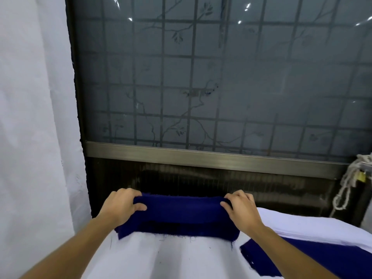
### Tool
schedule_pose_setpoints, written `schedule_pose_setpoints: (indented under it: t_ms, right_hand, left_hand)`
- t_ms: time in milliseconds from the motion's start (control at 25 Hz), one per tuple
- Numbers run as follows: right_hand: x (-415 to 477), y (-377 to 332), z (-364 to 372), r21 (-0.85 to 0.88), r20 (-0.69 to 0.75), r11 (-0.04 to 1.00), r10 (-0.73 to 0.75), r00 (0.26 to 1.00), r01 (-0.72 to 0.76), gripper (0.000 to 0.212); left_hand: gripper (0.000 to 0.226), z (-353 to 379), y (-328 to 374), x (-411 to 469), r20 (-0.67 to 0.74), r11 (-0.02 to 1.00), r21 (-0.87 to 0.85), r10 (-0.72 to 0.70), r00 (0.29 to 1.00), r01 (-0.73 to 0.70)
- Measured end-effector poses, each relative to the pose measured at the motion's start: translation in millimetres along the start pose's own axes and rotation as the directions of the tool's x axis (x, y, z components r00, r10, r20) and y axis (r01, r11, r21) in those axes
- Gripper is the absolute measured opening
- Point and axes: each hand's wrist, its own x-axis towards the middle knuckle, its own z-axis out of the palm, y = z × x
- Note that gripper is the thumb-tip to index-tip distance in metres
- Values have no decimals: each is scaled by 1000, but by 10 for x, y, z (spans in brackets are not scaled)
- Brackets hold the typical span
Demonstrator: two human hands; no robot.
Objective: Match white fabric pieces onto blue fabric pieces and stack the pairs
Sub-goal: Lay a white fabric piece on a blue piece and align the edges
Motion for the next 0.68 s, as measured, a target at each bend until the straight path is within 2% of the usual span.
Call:
schedule_pose_setpoints:
  t_ms: [120, 240, 320, 520, 600, 680]
  right_hand:
    - [-263, 120, -209, -4, -11, 999, 45, 999, -45, 28]
    - [-582, 279, -397, 139, -32, 982, 137, 990, -132, 19]
    - [-839, 380, -527, 234, -31, 951, 217, 976, -204, 12]
    - [-1426, 566, -736, 341, -18, 884, 345, 938, -319, 26]
    - [-1648, 630, -773, 345, 2, 858, 405, 914, -381, 28]
    - [-1841, 688, -772, 333, 32, 836, 453, 891, -437, 27]
  left_hand:
    - [18, -118, 82, -214, 18, 993, -102, -61, 998, 63]
    - [17, -123, 203, -449, 27, 949, -291, -123, 992, 125]
    - [19, -63, 300, -641, 18, 923, -356, -149, 989, 146]
    - [10, 194, 577, -1087, 2, 882, -441, -184, 983, 166]
    - [16, 311, 664, -1230, 2, 813, -546, -241, 970, 203]
    - [23, 444, 730, -1358, 11, 791, -566, -272, 962, 230]
